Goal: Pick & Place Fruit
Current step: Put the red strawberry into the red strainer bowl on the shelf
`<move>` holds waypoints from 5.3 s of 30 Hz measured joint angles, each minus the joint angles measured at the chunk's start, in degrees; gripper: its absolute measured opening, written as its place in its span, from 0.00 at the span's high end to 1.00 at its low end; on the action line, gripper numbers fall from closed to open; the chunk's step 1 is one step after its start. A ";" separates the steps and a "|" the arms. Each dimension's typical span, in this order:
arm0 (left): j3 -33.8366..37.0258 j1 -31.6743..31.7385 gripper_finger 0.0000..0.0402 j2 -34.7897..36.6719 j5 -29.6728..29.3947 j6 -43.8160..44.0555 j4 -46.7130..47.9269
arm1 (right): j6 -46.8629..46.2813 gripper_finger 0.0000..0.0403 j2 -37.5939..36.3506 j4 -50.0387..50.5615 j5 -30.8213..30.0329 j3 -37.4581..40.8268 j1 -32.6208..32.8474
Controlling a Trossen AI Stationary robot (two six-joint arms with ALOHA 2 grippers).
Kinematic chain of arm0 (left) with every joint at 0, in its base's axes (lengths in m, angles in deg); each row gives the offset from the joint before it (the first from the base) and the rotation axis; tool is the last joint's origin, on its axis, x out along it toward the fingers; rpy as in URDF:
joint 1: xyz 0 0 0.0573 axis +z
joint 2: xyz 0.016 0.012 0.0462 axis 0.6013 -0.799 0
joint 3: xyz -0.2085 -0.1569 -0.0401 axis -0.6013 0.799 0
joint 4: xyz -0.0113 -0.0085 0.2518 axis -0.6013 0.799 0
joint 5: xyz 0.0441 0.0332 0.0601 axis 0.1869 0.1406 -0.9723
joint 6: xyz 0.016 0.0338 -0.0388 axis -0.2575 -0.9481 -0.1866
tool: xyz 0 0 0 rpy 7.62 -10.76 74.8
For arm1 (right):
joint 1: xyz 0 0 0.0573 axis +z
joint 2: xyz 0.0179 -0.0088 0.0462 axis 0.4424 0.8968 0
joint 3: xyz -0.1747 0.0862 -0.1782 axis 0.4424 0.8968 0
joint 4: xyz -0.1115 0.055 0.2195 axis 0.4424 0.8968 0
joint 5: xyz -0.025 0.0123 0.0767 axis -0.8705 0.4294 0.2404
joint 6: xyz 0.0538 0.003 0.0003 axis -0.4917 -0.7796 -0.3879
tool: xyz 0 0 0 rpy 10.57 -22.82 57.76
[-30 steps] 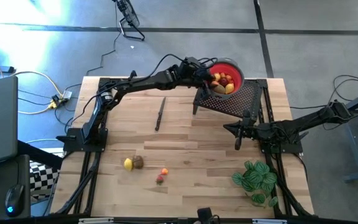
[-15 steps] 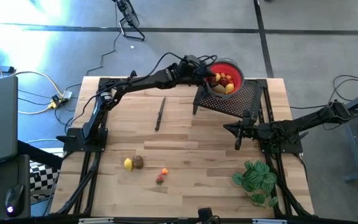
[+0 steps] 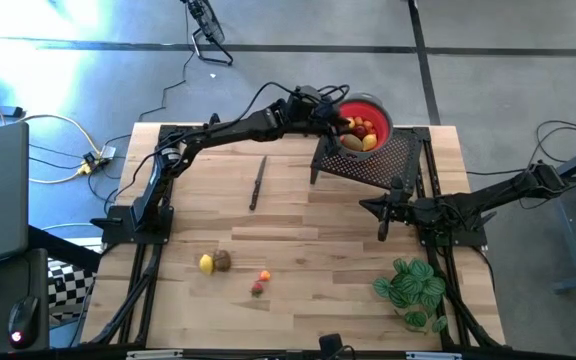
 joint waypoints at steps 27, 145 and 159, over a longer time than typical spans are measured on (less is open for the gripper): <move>-0.12 -2.51 1.00 1.30 3.82 -7.97 4.23 | -0.04 0.99 0.00 -0.01 0.01 0.00 -0.01; 52.78 -51.45 1.00 31.82 -19.16 61.50 12.01 | 0.02 0.99 -0.02 0.39 0.07 0.01 -0.01; 52.78 -55.25 1.00 31.82 -7.62 83.53 11.99 | 0.12 0.99 -0.02 0.42 0.04 0.01 0.00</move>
